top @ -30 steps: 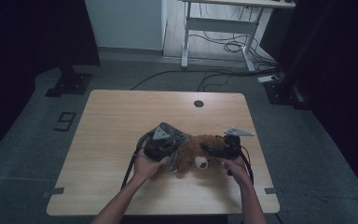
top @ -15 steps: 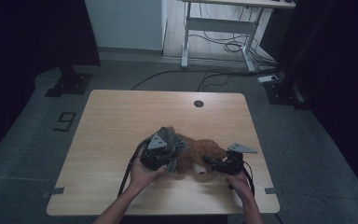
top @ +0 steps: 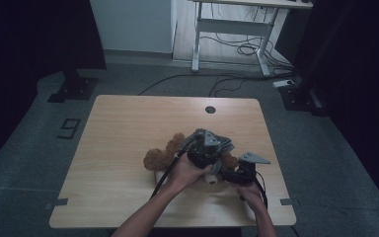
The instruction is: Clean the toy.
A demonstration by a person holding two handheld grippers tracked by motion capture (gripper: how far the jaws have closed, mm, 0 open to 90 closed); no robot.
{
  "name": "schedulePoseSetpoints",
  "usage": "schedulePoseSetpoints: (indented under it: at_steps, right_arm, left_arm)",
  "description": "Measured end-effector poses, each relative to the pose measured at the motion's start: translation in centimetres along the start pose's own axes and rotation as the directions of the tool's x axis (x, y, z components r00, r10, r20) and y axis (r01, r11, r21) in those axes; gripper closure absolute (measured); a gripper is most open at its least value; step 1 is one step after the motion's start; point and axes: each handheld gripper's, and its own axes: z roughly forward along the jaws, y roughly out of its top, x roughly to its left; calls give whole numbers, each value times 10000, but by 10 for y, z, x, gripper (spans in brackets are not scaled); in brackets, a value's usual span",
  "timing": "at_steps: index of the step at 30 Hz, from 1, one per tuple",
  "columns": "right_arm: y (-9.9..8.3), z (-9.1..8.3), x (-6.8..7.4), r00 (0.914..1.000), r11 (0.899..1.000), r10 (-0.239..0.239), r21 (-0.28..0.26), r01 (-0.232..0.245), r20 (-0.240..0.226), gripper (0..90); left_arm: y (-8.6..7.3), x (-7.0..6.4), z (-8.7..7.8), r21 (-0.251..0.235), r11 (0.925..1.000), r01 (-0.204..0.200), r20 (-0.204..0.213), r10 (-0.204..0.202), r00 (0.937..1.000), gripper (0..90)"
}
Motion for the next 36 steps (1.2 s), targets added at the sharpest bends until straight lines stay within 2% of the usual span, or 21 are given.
schedulePoseSetpoints:
  at_steps: [2, 3, 4, 5, 8, 10, 11, 12, 13, 14, 15, 16, 19, 20, 21, 22, 24, 27, 29, 33, 36]
  right_arm:
    - [0, 0, 0, 10000, 10000, 14, -23, -14, 9, 220]
    - [0, 0, 0, 10000, 10000, 14, -23, -14, 9, 220]
    - [0, 0, 0, 10000, 10000, -18, -7, 18, 68, 229]
    - [-1, 1, 0, 9999, 10000, -59, 24, 58, 139, 232]
    - [-1, 1, -1, 9999, 10000, -18, -46, 19, 155, 238]
    - [-1, 1, -2, 9998, 9999, 115, -96, -114, 162, 245]
    - [-1, 1, -2, 9998, 9999, 115, -96, -114, 162, 245]
    - [-2, 1, -3, 9997, 9997, 190, -146, -188, 145, 252]
    - [-2, 1, -3, 9997, 9997, 190, -146, -188, 145, 252]
    - [-2, 1, -4, 9997, 9996, 215, -185, -213, 121, 255]
    - [-2, 1, -4, 9997, 9996, 215, -185, -213, 121, 255]
    - [-2, 1, -4, 9998, 9996, 206, -186, -205, 76, 256]
    - [-2, 0, -5, 9999, 9997, 170, -153, -169, 34, 257]
    - [-3, 0, -5, 9999, 9997, 161, -186, -162, -17, 258]
    - [-3, 0, -5, 9999, 9997, 161, -186, -162, -17, 258]
    - [-3, 0, -5, 9999, 9997, 144, -189, -145, -77, 258]
    - [-3, 0, -4, 9999, 9997, 126, -194, -128, -114, 258]
    - [-3, 0, -4, 9999, 9998, 95, -195, -97, -133, 259]
    - [-3, 0, -4, 9998, 9997, 118, -200, -121, -158, 259]
    - [-4, 0, -4, 9998, 9998, 54, -202, -57, -173, 260]
    - [-4, -1, -3, 9999, 9999, -11, -164, 8, -171, 261]
  left_arm:
    - [-4, -6, 15, 897, 9947, -495, -228, 517, 9984, 809]
    - [-4, -6, 15, 897, 9947, -495, -228, 517, 9984, 810]
    - [-10, -8, 20, 1078, 9906, -838, -473, 893, 9949, 812]
    - [-10, -8, 20, 1078, 9906, -838, -473, 893, 9949, 813]
    - [-20, 1, 14, 944, 9942, -512, -578, 568, 9967, 814]
    - [-29, 13, 7, 901, 9958, -152, -624, 209, 9978, 815]
    - [-29, 13, 7, 901, 9958, -152, -624, 209, 9978, 816]
    - [-37, 25, -2, 630, 9974, 338, -511, -306, 9982, 817]
    - [-37, 25, -2, 630, 9974, 338, -511, -306, 9982, 817]
    - [-42, 35, -11, 360, 9964, 764, -363, -751, 9965, 817]
    - [-42, 35, -11, 360, 9964, 764, -363, -751, 9965, 817]
    - [-46, 45, -23, 159, 9938, 1103, -228, -1100, 9937, 817]
    - [-50, 52, -31, 42, 9916, 1295, -217, -1294, 9914, 817]
    - [-54, 59, -39, -79, 9882, 1531, -143, -1532, 9881, 817]
    - [-54, 59, -39, -79, 9882, 1531, -143, -1532, 9881, 817]
    - [-58, 65, -46, -206, 9838, 1781, -63, -1783, 9840, 817]
    - [-59, 67, -51, -314, 9810, 1916, -23, -1918, 9814, 816]
    - [-56, 66, -54, -459, 9806, 1905, -23, -1908, 9816, 814]
    - [-46, 60, -54, -532, 9839, 1706, -125, -1715, 9851, 813]
    - [-31, 52, -46, -728, 9841, 1620, -53, -1628, 9866, 814]
    - [-13, 39, -30, -775, 9871, 1403, 300, -1384, 9899, 813]
